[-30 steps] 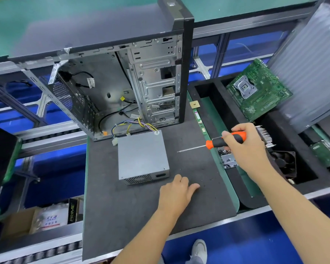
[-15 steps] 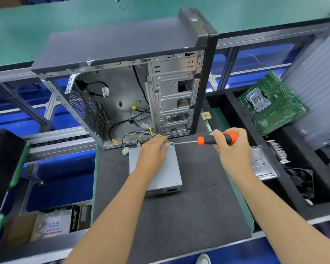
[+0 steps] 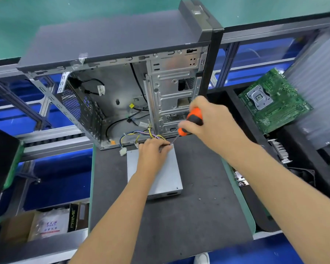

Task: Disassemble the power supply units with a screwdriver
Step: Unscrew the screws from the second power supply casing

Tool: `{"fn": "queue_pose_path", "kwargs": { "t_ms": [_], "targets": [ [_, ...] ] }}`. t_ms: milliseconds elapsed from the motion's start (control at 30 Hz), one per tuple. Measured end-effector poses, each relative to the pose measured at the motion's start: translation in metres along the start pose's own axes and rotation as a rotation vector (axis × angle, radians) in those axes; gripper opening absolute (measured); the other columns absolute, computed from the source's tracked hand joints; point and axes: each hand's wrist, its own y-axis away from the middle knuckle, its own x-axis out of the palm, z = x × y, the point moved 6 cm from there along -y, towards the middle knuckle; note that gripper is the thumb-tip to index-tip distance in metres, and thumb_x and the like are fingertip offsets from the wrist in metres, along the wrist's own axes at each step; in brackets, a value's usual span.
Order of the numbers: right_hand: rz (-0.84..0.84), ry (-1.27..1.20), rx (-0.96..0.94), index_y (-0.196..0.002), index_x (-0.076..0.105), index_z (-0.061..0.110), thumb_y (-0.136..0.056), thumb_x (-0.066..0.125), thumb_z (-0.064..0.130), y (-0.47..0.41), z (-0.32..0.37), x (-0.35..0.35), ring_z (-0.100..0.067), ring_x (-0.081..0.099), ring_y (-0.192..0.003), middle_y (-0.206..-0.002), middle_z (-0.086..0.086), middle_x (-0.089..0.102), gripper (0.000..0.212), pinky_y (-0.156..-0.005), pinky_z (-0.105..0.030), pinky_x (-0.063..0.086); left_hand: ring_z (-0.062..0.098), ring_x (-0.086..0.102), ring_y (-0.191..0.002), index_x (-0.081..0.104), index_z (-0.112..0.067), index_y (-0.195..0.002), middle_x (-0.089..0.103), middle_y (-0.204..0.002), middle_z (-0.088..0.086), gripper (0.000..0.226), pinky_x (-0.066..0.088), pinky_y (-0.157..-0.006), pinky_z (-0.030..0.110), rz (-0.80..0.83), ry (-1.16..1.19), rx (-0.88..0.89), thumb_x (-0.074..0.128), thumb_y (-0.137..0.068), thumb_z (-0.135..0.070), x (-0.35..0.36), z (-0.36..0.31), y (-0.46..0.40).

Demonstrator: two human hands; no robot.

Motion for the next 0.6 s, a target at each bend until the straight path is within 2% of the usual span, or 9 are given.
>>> {"fn": "queue_pose_path", "kwargs": {
  "t_ms": [67, 133, 167, 233, 267, 367, 467, 533, 600],
  "targets": [
    [0.139, 0.229, -0.113, -0.093, 0.041, 0.018, -0.075, 0.064, 0.071, -0.014, 0.031, 0.007, -0.032, 0.047, -0.071, -0.069, 0.002, 0.046, 0.061, -0.062, -0.035, 0.037, 0.027, 0.061, -0.096, 0.076, -0.020, -0.088, 0.074, -0.093, -0.004, 0.010, 0.041, -0.089, 0.044, -0.024, -0.026, 0.001, 0.077, -0.085, -0.030, -0.001, 0.000, 0.008],
    [0.138, 0.460, -0.244, -0.088, 0.034, 0.020, -0.076, 0.046, 0.084, -0.019, 0.061, 0.014, -0.032, 0.043, -0.066, -0.061, -0.002, 0.033, 0.066, -0.059, -0.035, 0.033, 0.024, 0.060, -0.097, 0.075, -0.020, -0.089, 0.073, -0.094, -0.005, 0.019, 0.039, -0.086, 0.042, -0.038, -0.083, -0.024, 0.077, -0.084, -0.038, -0.001, 0.002, 0.020],
    [0.114, 0.548, -0.302, -0.086, 0.038, 0.020, -0.078, 0.039, 0.085, -0.019, 0.075, 0.017, -0.034, 0.046, -0.066, -0.060, -0.002, 0.031, 0.065, -0.058, -0.034, 0.030, 0.023, 0.059, -0.097, 0.074, -0.019, -0.090, 0.072, -0.095, -0.005, 0.023, 0.037, -0.084, 0.041, -0.044, -0.109, -0.037, 0.076, -0.083, -0.041, -0.001, 0.003, 0.026],
    [0.137, 0.609, -0.350, -0.092, 0.054, 0.018, -0.085, 0.039, 0.078, -0.018, 0.092, 0.023, -0.036, 0.057, -0.074, -0.064, -0.002, 0.032, 0.062, -0.058, -0.035, 0.028, 0.024, 0.059, -0.094, 0.075, -0.019, -0.089, 0.072, -0.093, -0.004, 0.023, 0.035, -0.082, 0.039, -0.059, -0.111, -0.046, 0.077, -0.083, -0.041, -0.002, 0.007, 0.038],
    [0.180, 0.597, -0.345, -0.100, 0.059, 0.017, -0.089, 0.043, 0.073, -0.018, 0.095, 0.026, -0.035, 0.054, -0.077, -0.065, -0.001, 0.028, 0.059, -0.060, -0.035, 0.029, 0.025, 0.059, -0.093, 0.075, -0.019, -0.088, 0.072, -0.091, -0.003, 0.021, 0.035, -0.081, 0.039, -0.068, -0.095, -0.050, 0.077, -0.083, -0.039, -0.003, 0.009, 0.044],
    [0.328, 0.540, -0.373, -0.114, 0.054, 0.017, -0.094, 0.052, 0.053, -0.016, 0.101, 0.032, -0.030, 0.042, -0.078, -0.068, 0.000, 0.024, 0.041, -0.064, -0.035, 0.031, 0.026, 0.060, -0.095, 0.077, -0.019, -0.092, 0.073, -0.094, -0.002, 0.017, 0.036, -0.083, 0.039, -0.042, -0.086, -0.051, 0.075, -0.087, -0.034, -0.008, 0.010, 0.054],
    [0.494, 0.488, -0.441, -0.115, 0.045, 0.015, -0.093, 0.057, 0.031, -0.009, 0.107, 0.039, -0.031, 0.050, -0.088, -0.087, -0.003, 0.045, 0.030, -0.068, -0.035, 0.036, 0.016, 0.062, -0.099, 0.073, -0.018, -0.105, 0.072, -0.100, -0.007, 0.021, 0.043, -0.095, 0.041, 0.020, 0.075, -0.072, 0.076, -0.086, -0.026, -0.013, 0.010, 0.056],
    [0.569, 0.416, -0.432, -0.115, 0.043, 0.017, -0.092, 0.058, 0.026, -0.003, 0.107, 0.039, -0.029, 0.049, -0.096, -0.106, -0.003, 0.049, 0.029, -0.078, -0.039, 0.041, -0.003, 0.060, -0.096, 0.066, -0.022, -0.113, 0.068, -0.100, -0.020, 0.033, 0.048, -0.093, 0.029, -0.022, 0.283, -0.085, 0.078, -0.083, -0.025, -0.028, 0.004, 0.058],
    [0.537, 0.430, -0.406, -0.111, 0.041, 0.020, -0.094, 0.054, 0.042, -0.002, 0.104, 0.037, -0.029, 0.046, -0.097, -0.104, -0.003, 0.048, 0.031, -0.081, -0.041, 0.040, -0.008, 0.057, -0.096, 0.062, -0.024, -0.120, 0.064, -0.098, -0.031, 0.042, 0.045, -0.082, 0.014, -0.109, 0.382, -0.017, 0.073, -0.083, -0.039, -0.049, -0.016, 0.058]
  ]
}}
